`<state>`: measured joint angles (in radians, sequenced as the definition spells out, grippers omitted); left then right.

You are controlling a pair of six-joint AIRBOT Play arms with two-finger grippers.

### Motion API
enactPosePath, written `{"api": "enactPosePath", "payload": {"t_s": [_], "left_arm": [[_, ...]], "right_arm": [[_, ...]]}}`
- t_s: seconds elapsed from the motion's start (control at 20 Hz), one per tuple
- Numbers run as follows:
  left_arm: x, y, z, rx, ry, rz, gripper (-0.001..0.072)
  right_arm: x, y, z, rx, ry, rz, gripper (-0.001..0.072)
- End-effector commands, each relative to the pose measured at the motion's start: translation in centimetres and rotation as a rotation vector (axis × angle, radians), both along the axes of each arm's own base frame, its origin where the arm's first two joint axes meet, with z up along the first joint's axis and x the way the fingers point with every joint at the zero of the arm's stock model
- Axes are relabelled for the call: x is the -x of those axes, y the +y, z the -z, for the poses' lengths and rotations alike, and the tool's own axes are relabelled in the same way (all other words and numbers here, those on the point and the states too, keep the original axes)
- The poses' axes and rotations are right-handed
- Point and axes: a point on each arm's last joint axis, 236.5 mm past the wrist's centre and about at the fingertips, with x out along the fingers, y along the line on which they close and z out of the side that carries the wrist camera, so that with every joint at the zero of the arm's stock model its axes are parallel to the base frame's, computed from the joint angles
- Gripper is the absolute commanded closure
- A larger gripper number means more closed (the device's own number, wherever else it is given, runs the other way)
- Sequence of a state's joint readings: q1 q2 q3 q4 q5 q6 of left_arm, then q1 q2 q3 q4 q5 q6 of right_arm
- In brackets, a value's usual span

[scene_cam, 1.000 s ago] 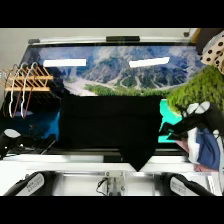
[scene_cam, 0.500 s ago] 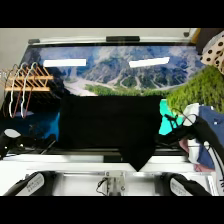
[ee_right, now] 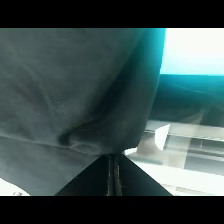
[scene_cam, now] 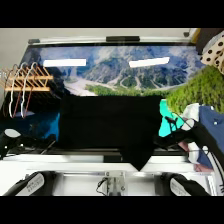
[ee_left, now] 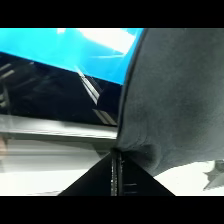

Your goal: Fold the shirts.

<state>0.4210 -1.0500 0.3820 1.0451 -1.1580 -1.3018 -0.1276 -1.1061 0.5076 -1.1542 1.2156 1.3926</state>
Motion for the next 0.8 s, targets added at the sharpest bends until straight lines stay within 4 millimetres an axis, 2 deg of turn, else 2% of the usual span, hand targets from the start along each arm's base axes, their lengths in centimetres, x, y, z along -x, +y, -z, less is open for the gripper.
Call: {"api": "enactPosePath", "payload": {"t_s": [0.0,0.1,0.2,0.35,0.4,0.5,0.75], "left_arm": [[-1.9,0.8,-1.2,-0.018,-0.078,0.045,0.0681],[-4.1,1.4,-3.4,-0.029,-0.15,0.092,0.0681],[-7.1,1.9,-6.4,-0.03,-0.239,0.102,0.0681],[-12.5,2.7,-11.2,-0.039,-0.415,0.045,0.0683],[-14.3,3.1,-12.6,-0.043,-0.472,0.015,0.0682],[-17.5,3.3,-13.7,-0.029,-0.521,-0.031,0.0682],[-23.6,2.8,-11.5,0.014,-0.454,-0.027,0.0681]], "right_arm": [[-1.0,0.1,-1.5,0.001,-0.088,-0.003,0.0647],[-2.8,0.7,-3.8,-0.026,-0.163,0.024,0.0647],[-6.0,1.3,-7.0,-0.063,-0.262,0.043,0.0649],[-12.7,-0.5,-12.3,0.002,-0.475,0.101,0.0649],[-14.5,-1.3,-13.2,0.032,-0.511,0.117,0.0649],[-17.5,-1.6,-13.2,0.022,-0.499,0.14,0.0649],[-25.5,-2.1,-10.5,-0.004,-0.485,0.186,0.0649]]}}
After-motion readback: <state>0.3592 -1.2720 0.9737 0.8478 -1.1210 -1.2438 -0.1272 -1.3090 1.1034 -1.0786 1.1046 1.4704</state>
